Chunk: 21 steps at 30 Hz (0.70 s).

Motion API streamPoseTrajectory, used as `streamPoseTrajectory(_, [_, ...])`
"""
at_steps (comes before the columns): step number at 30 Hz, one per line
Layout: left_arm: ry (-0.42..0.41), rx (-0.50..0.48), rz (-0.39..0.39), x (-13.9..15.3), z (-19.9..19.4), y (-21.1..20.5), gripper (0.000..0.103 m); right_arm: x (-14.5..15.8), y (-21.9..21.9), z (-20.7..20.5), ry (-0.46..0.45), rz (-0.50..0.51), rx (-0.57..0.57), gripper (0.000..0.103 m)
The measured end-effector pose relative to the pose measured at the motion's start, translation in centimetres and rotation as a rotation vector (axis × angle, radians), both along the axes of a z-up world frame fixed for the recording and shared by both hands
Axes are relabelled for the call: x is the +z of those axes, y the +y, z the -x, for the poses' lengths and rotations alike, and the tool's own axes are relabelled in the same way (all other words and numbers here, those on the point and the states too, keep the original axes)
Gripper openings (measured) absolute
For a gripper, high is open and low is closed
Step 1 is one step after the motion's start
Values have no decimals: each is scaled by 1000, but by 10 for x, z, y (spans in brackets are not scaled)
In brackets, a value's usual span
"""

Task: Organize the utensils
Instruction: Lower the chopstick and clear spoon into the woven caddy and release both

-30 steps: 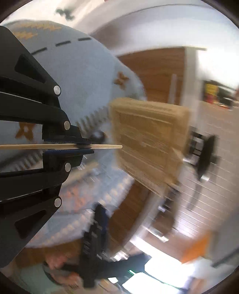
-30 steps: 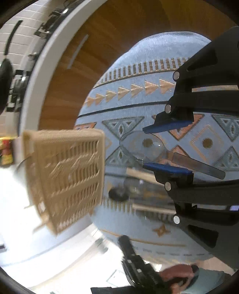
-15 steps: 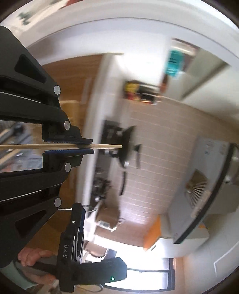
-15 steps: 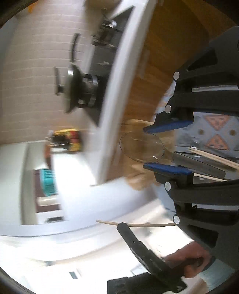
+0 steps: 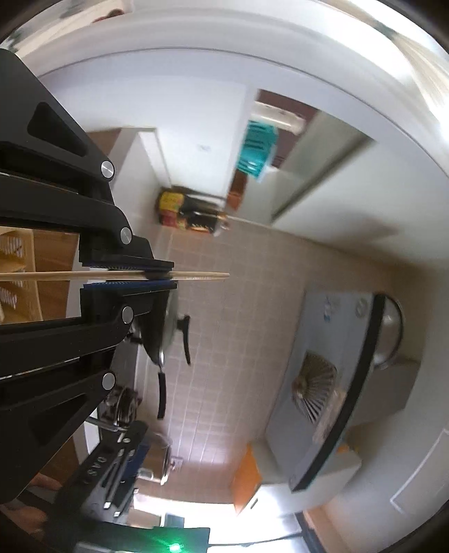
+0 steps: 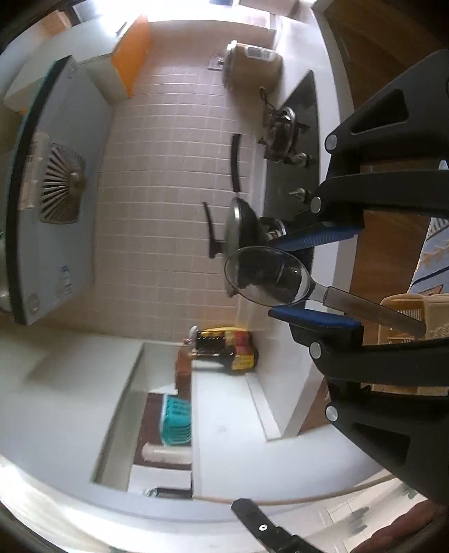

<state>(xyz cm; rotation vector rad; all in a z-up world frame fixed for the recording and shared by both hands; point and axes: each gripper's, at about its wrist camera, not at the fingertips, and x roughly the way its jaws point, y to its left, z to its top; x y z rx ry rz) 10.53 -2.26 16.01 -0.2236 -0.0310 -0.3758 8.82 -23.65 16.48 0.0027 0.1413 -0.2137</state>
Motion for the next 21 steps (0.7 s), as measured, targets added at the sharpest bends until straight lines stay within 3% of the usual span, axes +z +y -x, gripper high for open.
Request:
streamPoseTrajectory(5, [42,33,21,-24,-29,-1,3,-34,-3,-31,28,5,-26,30])
streamPoseTrajectory(9, [31,63,19,-33,-36,-3,3,-53,-4,-40,46,-1,-23,30])
streamPoseTrajectory(21, [29,51,33,-34,-48,-1,3,-77,-3,-44,70,11,-36,30])
